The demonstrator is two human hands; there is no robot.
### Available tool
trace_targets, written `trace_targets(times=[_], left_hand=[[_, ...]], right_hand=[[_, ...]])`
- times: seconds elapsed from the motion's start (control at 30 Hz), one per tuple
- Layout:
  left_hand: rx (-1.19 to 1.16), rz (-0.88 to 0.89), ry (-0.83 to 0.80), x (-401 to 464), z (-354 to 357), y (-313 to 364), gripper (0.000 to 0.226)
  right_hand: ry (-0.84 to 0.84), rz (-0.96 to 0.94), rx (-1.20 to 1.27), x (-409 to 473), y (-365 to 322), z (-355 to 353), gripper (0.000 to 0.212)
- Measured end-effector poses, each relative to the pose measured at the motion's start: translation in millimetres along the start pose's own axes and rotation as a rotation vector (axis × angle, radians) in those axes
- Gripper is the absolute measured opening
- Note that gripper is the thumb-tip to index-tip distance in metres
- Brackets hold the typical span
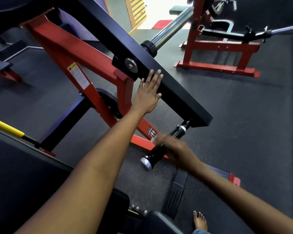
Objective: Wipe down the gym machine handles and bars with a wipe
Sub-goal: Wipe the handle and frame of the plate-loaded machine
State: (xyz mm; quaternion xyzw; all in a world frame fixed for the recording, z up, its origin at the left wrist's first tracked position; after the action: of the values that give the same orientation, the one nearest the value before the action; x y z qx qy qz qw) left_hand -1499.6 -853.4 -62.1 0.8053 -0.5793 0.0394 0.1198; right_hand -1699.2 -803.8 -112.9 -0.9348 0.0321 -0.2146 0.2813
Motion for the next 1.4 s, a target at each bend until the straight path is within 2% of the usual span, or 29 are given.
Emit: trace_targets(times=[0.03, 0.07, 0.1, 0.13, 0.2, 0.23, 0.33, 0.4, 0.53, 0.6, 0.63, 0.67, 0.73, 0.77, 0.83, 0.9, 1.03, 1.1, 1.2, 1.3, 1.33, 1.4], left_hand=[[0.005, -0.003, -0.005, -0.3, -0.6, 0.1, 0.064], [0.009, -0.009, -0.009, -0.7, -1.2, 0.7, 0.064], [0.012, -0.018, -0.014, -0.9, -1.7, 1.3, 0.064], [0.011, -0.025, -0.021, -1.1, -1.8, 1.8, 0.065], [0.013, -0.034, -0.029, -1.1, -2.5, 2.8, 0.065], [0.014, -0.037, -0.031, -1.1, -2.9, 3.2, 0.065], [0.010, -0.037, -0.048, -1.1, -3.9, 3.0, 0.065], [0.011, -0.034, -0.046, -1.1, -4.6, 3.0, 0.065], [-0.004, -0.033, -0.041, -1.9, -4.1, 4.1, 0.066], [-0.007, -0.042, -0.046, -1.2, -4.7, 3.5, 0.066], [-0.002, -0.045, -0.044, -1.2, -4.7, 3.5, 0.066], [0.002, -0.048, -0.043, -1.5, -4.5, 3.9, 0.066], [-0.006, -0.054, -0.041, -1.6, -3.9, 5.2, 0.066], [-0.010, -0.059, -0.039, -1.7, -3.7, 5.7, 0.066], [-0.010, -0.069, -0.042, -1.6, -3.5, 6.1, 0.066], [0.002, -0.072, -0.045, -1.0, -3.6, 5.9, 0.066], [-0.001, -0.074, -0.043, -0.8, -2.3, 5.9, 0.066], [-0.004, -0.069, -0.038, -1.0, -1.9, 6.6, 0.066], [0.005, -0.062, -0.038, -1.4, -3.2, 5.3, 0.065], [0.010, -0.047, -0.043, -0.9, -4.0, 3.5, 0.065], [0.008, -0.044, -0.043, -0.9, -4.0, 2.9, 0.065], [0.002, -0.046, -0.039, -0.6, -3.3, 3.3, 0.065]], right_hand=[[0.060, 0.161, -0.103, 12.6, 23.8, -10.6, 0.034], [0.041, 0.326, -0.219, 22.3, 42.6, -14.9, 0.030], [-0.061, 0.431, -0.325, 30.3, 51.4, -11.0, 0.027], [-0.183, 0.445, -0.385, 36.8, 49.7, -1.3, 0.024], [-0.311, 0.350, -0.396, 42.4, 28.2, 18.6, 0.022], [-0.296, 0.299, -0.358, 40.6, 15.6, 24.3, 0.023], [-0.084, 0.220, -0.115, 19.0, -4.6, 27.3, 0.029], [0.004, 0.097, 0.044, -1.4, -14.9, 31.5, 0.037], [-0.080, 0.000, 0.205, -55.3, -38.4, 40.1, 0.061], [-0.054, 0.037, 0.234, -83.9, -31.2, 39.6, 0.056], [0.030, 0.159, 0.252, -92.0, -18.1, 36.8, 0.048], [0.147, 0.370, 0.300, -95.5, 3.0, 34.0, 0.039], [0.355, 0.935, 0.503, -85.8, 54.6, 29.4, 0.029], [0.404, 1.140, 0.695, -73.7, 76.7, 30.0, 0.028], [0.465, 1.324, 1.082, -39.7, 103.0, 29.3, 0.017], [0.481, 1.405, 1.237, -19.7, 103.5, 33.3, 0.025], [0.191, 1.376, 1.389, -23.0, 27.4, 69.8, 0.022], [0.117, 1.355, 1.567, -29.3, -18.3, 85.9, 0.023], [0.042, 1.315, 1.640, -37.1, -53.3, 87.6, 0.028], [-0.021, 1.257, 1.372, -47.1, -41.6, 56.7, 0.030], [0.021, 1.196, 1.234, -48.1, -29.9, 41.6, 0.023], [0.264, 1.040, 0.840, -43.6, 7.8, 6.9, 0.013]])
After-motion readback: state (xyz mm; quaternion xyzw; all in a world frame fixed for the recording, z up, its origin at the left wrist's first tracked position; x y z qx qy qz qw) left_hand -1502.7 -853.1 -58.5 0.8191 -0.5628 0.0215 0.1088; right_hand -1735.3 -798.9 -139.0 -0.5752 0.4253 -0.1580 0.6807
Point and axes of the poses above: each hand's wrist, its own x-axis towards the middle knuckle, its own z-axis out of the palm, y = z × x, the point moved 5 cm from there along x, towards the middle knuckle, and after that the axes turned 13 degrees about -x, right-handed, at the moved point
